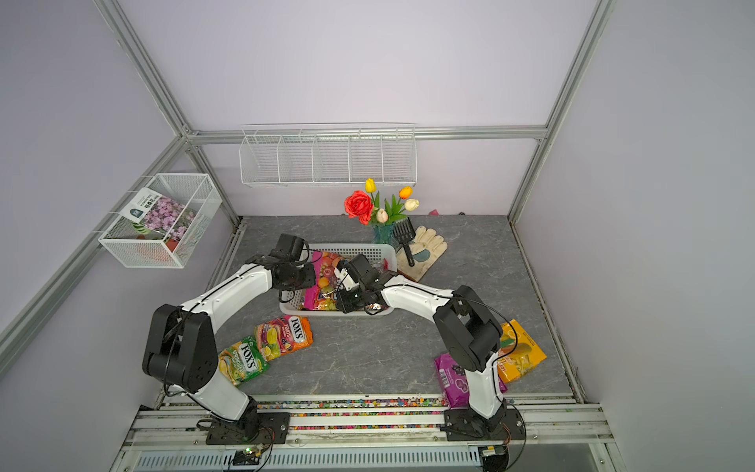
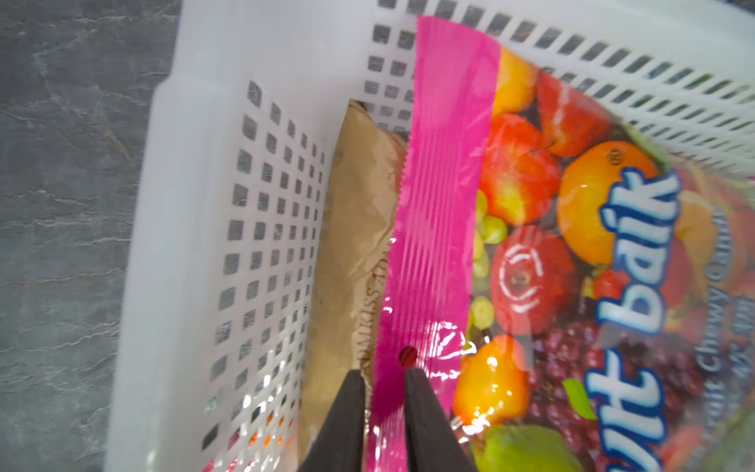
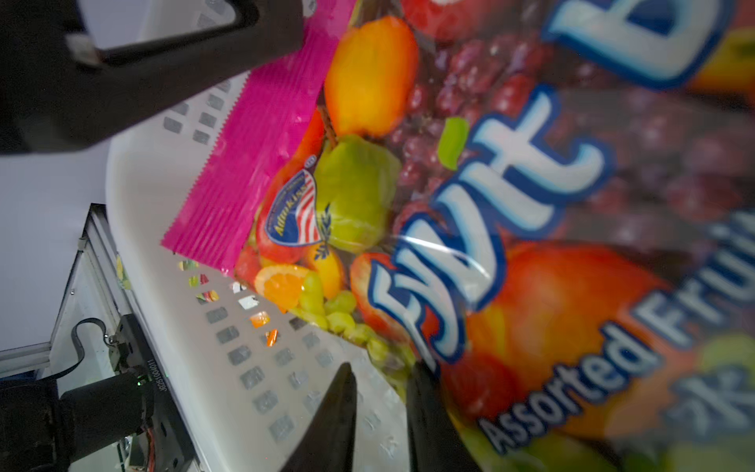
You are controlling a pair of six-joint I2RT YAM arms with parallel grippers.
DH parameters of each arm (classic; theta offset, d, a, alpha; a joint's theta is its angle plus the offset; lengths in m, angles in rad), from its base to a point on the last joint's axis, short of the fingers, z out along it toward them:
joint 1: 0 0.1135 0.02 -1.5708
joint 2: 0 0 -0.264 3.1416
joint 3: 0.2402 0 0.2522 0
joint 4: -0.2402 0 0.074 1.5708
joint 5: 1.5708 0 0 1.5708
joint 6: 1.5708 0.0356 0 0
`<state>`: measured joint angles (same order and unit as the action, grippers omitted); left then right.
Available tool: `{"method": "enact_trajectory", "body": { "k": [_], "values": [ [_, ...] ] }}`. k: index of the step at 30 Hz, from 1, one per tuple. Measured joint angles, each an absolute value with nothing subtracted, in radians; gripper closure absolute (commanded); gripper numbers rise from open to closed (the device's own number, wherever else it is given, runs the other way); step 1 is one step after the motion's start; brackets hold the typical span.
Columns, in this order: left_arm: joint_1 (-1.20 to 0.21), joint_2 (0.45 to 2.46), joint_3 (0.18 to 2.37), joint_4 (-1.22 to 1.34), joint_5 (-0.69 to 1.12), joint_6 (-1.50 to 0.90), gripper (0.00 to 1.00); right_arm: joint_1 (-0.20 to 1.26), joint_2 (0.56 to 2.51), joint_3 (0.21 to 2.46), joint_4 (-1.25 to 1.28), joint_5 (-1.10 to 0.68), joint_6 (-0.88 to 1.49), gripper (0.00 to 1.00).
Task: Put the candies in the basket
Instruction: Place the candy in the basket.
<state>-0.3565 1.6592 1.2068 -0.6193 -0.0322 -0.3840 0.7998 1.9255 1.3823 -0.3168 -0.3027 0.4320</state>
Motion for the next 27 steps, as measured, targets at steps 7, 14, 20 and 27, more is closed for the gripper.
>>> {"method": "enact_trajectory", "body": {
  "k": [7,14,20,27],
  "values": [
    [-0.375,1.686,1.207,-0.648,-0.108,-0.383,0.74,0.800,1.765,1.368,-0.466,-0.166,0.429,0.60],
    [-0.376,1.631,1.213,-0.706,-0.172,-0.392,0.56,0.797,1.565,1.374,-0.697,0.054,0.393,0.36],
    [-0.364,1.486,1.272,-0.733,-0.202,-0.434,0.49,0.861,1.489,1.269,-0.772,0.102,0.311,0.24],
    [-0.336,1.376,1.283,-0.704,-0.202,-0.443,0.49,0.867,1.491,1.283,-1.053,0.252,0.455,0.32]
  ]
}}
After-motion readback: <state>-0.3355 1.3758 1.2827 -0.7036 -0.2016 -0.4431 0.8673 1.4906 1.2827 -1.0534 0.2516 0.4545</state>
